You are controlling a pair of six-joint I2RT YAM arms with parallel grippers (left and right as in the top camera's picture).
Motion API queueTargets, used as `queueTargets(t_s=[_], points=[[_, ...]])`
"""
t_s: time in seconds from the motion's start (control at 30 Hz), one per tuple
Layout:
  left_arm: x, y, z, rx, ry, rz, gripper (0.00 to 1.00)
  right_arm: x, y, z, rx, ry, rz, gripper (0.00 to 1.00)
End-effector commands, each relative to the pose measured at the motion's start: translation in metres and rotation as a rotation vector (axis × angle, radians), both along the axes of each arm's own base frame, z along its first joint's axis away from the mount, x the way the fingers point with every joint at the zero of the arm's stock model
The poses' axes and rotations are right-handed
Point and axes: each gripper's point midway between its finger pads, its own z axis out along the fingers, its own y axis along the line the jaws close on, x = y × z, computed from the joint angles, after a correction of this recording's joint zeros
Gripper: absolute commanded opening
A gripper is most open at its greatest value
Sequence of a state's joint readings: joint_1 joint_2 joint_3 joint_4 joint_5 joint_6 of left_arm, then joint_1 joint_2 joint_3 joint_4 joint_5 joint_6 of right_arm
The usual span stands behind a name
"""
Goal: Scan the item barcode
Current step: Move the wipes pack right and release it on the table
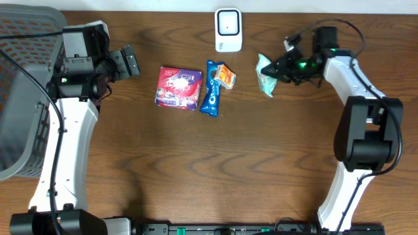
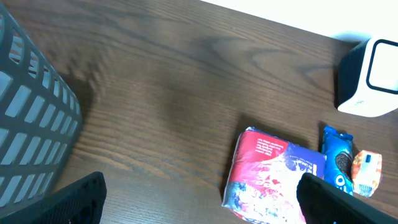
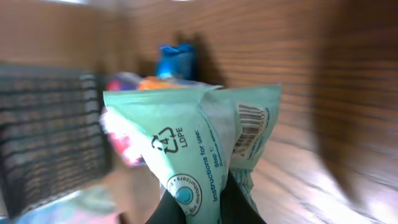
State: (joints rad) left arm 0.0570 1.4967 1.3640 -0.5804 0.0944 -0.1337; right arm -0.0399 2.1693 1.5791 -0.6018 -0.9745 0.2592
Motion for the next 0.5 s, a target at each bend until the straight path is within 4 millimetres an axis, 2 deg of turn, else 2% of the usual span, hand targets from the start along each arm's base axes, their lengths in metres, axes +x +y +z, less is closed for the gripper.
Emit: queueTargets(t_s=[0.0,0.13,0.2,0.23,0.37,0.47], points=[[0.000,0.002,-0.005,0.008,0.013,0.006,0.98,-0.021,0.017,-0.002,0.227,0.094,0.052,0.01],[0.000,0.002,-0.005,0.008,0.013,0.006,0.98,-0.028,0.014,-0.031,0.239,0.181,-0.008,0.01],[0.000,0.002,-0.004,0.008,0.013,0.006,0.98,-0.026,0.004,-0.049,0.168,0.199,-0.063,0.08],[0.000,0.002,-0.004,0.008,0.013,0.006,0.98,-0.025,-0.003,-0.059,0.117,0.210,-0.094,0.13],[0.000,0.002,-0.004,0.008,0.013,0.006,0.98,-0.025,-0.042,-0.092,-0.086,0.276,-0.224,0.20],[0.000,0.002,-0.005,0.008,0.013,0.006,0.98,-0.026,-0.071,-0.105,-0.195,0.297,-0.288,0.27]])
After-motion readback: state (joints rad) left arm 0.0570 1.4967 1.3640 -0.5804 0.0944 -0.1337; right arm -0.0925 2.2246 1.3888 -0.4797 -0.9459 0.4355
